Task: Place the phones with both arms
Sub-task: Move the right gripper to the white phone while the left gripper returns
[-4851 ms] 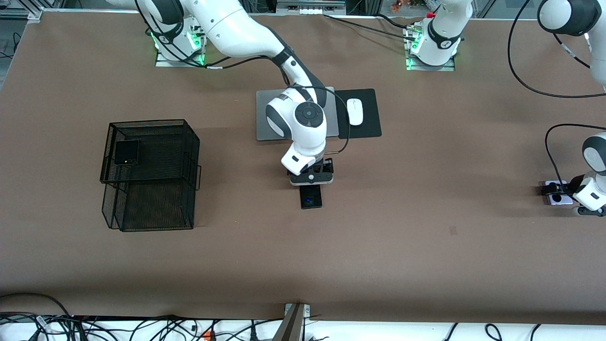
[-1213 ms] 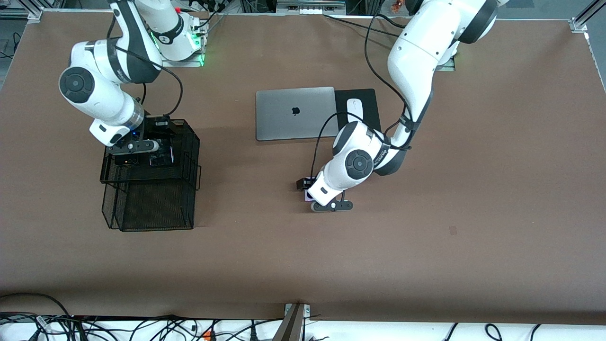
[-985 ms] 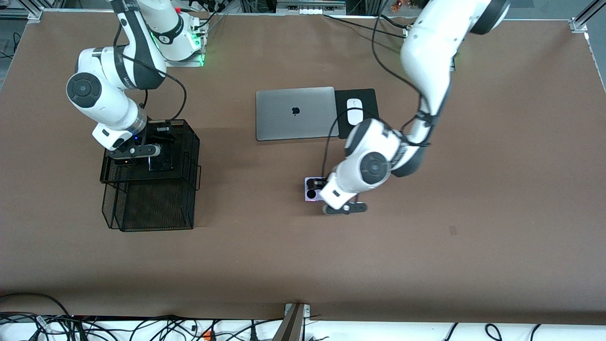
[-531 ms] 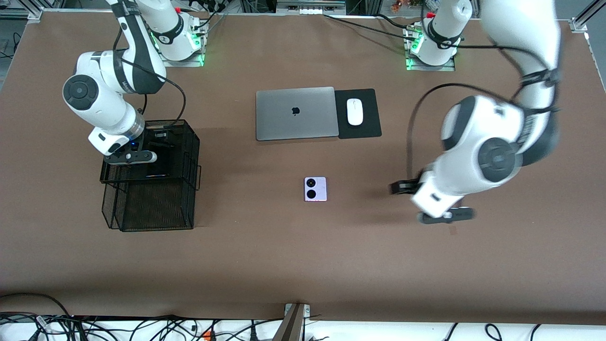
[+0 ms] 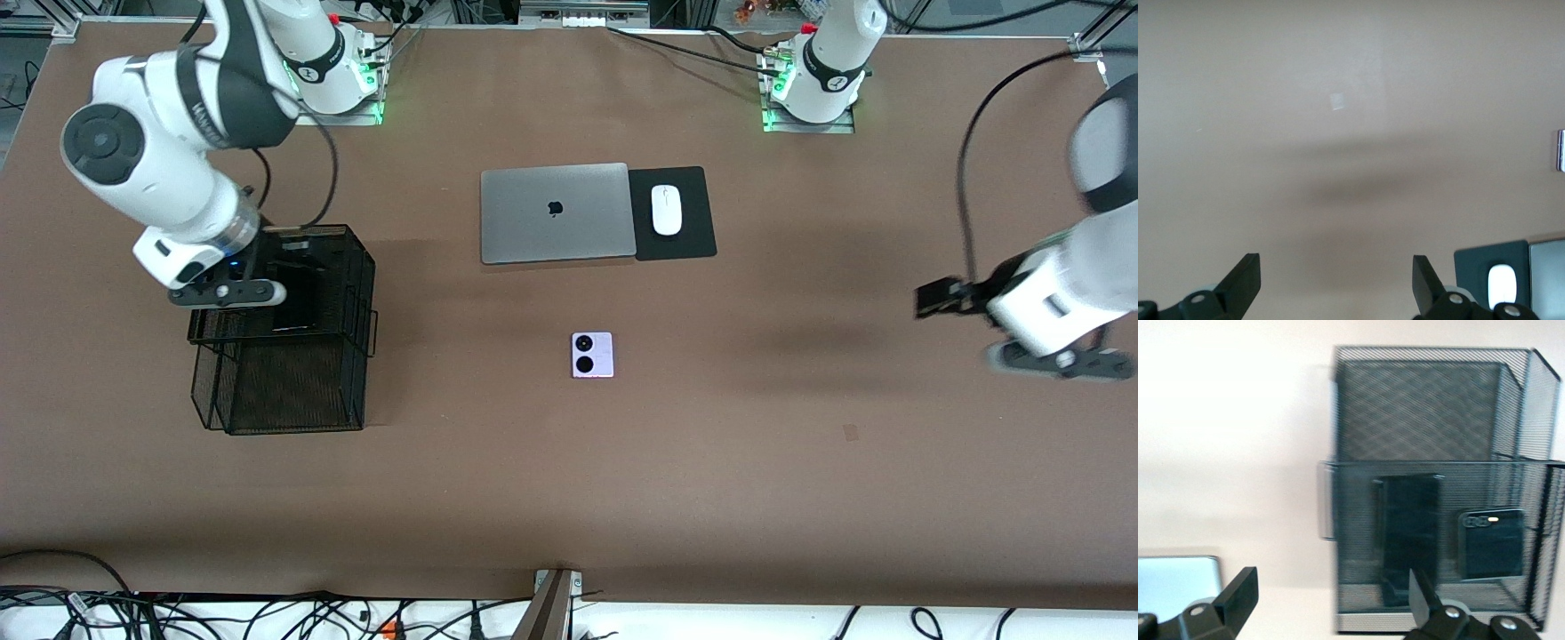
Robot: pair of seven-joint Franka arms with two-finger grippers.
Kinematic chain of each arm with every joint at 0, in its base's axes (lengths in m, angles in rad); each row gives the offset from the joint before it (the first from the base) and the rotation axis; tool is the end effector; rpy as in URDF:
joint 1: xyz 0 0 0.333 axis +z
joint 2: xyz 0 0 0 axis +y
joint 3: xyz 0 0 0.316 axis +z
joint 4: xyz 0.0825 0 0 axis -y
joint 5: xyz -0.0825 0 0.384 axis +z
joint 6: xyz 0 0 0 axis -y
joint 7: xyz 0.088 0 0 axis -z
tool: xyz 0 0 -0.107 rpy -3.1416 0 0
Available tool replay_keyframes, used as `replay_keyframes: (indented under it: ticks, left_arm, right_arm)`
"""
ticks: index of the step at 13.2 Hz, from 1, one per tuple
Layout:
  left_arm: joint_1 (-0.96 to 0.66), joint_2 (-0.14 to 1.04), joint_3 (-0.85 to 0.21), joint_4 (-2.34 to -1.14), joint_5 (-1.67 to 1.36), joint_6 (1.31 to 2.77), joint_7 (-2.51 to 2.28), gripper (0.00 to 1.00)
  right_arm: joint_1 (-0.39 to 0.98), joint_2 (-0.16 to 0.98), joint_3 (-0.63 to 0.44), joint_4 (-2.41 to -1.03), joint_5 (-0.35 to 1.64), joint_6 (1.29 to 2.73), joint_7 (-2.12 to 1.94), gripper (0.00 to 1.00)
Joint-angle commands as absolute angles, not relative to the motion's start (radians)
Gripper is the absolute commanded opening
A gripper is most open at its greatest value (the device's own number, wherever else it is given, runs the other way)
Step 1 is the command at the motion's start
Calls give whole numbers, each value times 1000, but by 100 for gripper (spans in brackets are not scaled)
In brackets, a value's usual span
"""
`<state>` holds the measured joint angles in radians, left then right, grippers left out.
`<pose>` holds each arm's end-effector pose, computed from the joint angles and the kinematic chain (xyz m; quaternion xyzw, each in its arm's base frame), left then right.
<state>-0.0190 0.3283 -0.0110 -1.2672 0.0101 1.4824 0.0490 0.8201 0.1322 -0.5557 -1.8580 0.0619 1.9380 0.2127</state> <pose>0.6410 -0.0169 0.5623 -0.9976 0.0391 0.0565 0.0027 0.5634 0.1681 0.4540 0.9997 0.0157 -0.0139 0.0097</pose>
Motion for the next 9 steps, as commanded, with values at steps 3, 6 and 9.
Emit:
replay_keyframes:
  ticks: [3,6,9]
  left_arm:
    - [-52,47,44,-1623,21,1645,40,100]
    - [-40,-58,43,-1716,29,1683,41,100]
    - [-15,-71,3,-1726,37,1675,8,100]
  right_arm:
    - [824,363,-352,-1590,93,1905,585,100]
    - [824,516,-247,-1401,133,1913,768,100]
    - [842,659,-190,-1237,127,1920,899,100]
